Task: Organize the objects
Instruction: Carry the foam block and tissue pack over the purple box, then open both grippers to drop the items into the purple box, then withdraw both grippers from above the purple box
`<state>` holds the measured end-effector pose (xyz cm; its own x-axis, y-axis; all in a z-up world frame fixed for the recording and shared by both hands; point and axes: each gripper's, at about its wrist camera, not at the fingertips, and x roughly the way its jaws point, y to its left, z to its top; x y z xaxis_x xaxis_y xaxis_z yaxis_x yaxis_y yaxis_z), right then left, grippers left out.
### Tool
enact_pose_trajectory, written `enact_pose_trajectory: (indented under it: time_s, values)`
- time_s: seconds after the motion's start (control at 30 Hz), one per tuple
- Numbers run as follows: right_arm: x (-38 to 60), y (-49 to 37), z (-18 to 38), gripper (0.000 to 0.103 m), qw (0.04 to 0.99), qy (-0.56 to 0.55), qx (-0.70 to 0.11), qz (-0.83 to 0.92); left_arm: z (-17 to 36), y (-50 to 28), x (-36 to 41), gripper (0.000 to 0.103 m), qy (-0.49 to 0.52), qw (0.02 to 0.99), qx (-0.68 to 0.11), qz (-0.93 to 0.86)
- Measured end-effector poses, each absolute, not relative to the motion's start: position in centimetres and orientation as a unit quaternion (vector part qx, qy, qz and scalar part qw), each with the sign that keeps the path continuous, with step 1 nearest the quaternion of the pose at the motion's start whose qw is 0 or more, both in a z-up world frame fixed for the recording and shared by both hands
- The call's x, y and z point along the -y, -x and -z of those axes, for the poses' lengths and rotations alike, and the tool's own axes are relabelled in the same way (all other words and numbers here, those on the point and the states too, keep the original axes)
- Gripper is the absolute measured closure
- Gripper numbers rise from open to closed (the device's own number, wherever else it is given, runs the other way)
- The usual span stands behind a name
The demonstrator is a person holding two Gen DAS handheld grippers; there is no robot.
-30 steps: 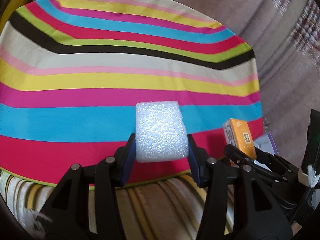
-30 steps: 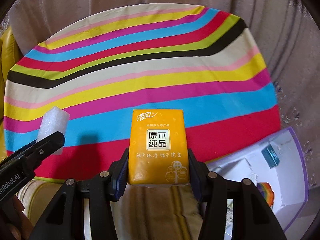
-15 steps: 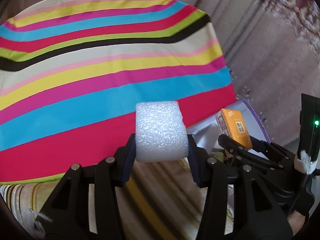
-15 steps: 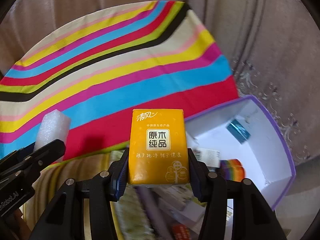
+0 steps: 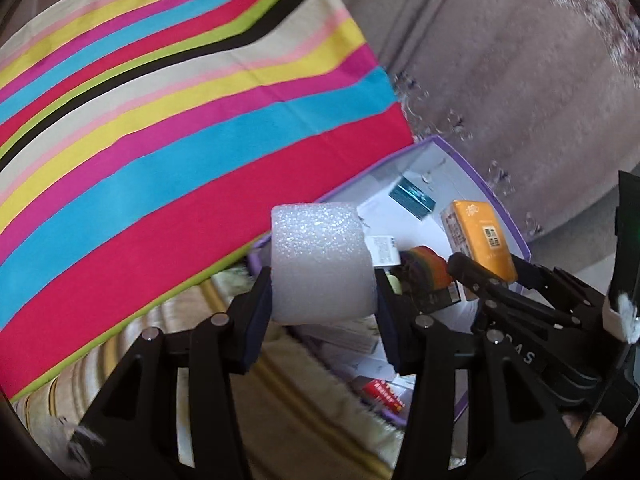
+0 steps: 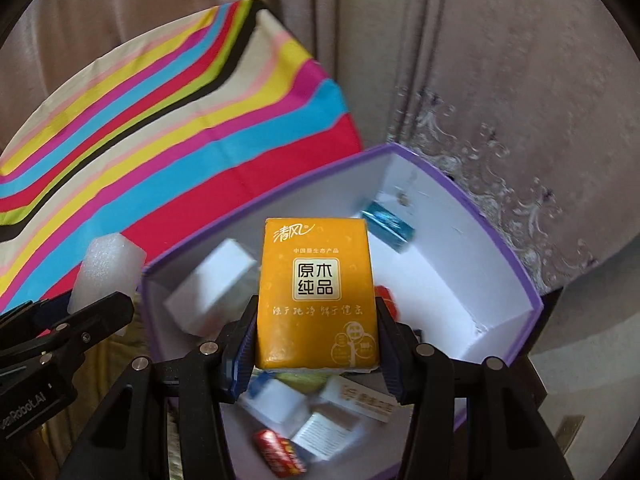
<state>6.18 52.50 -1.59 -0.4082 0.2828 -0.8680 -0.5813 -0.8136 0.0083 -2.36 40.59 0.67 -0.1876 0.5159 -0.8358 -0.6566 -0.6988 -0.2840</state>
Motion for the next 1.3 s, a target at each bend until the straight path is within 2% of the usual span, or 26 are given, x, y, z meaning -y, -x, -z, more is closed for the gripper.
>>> enact_pose_trajectory:
  time_s: [0.4,0.53,0.77,0.93,1.03,1.1,1.17,1.3]
  values:
    - [-56.4,-9.0,2.2,0.05,0.303,0.476,-0.179,-0.806,0.4,1.2,-46.0,0.049,0.523,0.401,-0.109,-0.744]
    - [-56.9,-9.5,2.4,0.049,0.308,0.475,-0.182,-0.804,0.7,0.9,-46.7,0.033,0.527,0.408,-0.114,-0.737]
    - [-57.3,-10.2,2.4,0.042,0.317,0.476,-0.184,-0.799,1.0,0.4,-46.2,0.018,0.543,0.401,-0.123,-0.727]
    - [-56.9,-10.9,2.3,0.04,0.318,0.477,-0.183,-0.799,0.4,-1.1,-45.1,0.015,0.529,0.384,-0.159,-0.74]
    - [-56.6,-11.4,2.3,0.04,0.317,0.479,-0.184,-0.797,0.0,-1.4,-44.1,0.012,0.53,0.399,-0.135,-0.736]
    - [-56.3,-11.9,2.3,0.04,0.318,0.48,-0.186,-0.796,-0.3,-1.5,-43.3,0.009,0.528,0.409,-0.121,-0.734]
    - [-56.2,-12.3,2.3,0.04,0.317,0.481,-0.187,-0.796,-0.9,-2.0,-42.8,0.0,0.514,0.398,-0.133,-0.748]
    - [-55.7,-13.1,2.0,0.04,0.316,0.481,-0.19,-0.795,-1.6,-2.7,-42.4,0.0,0.496,0.392,-0.145,-0.761]
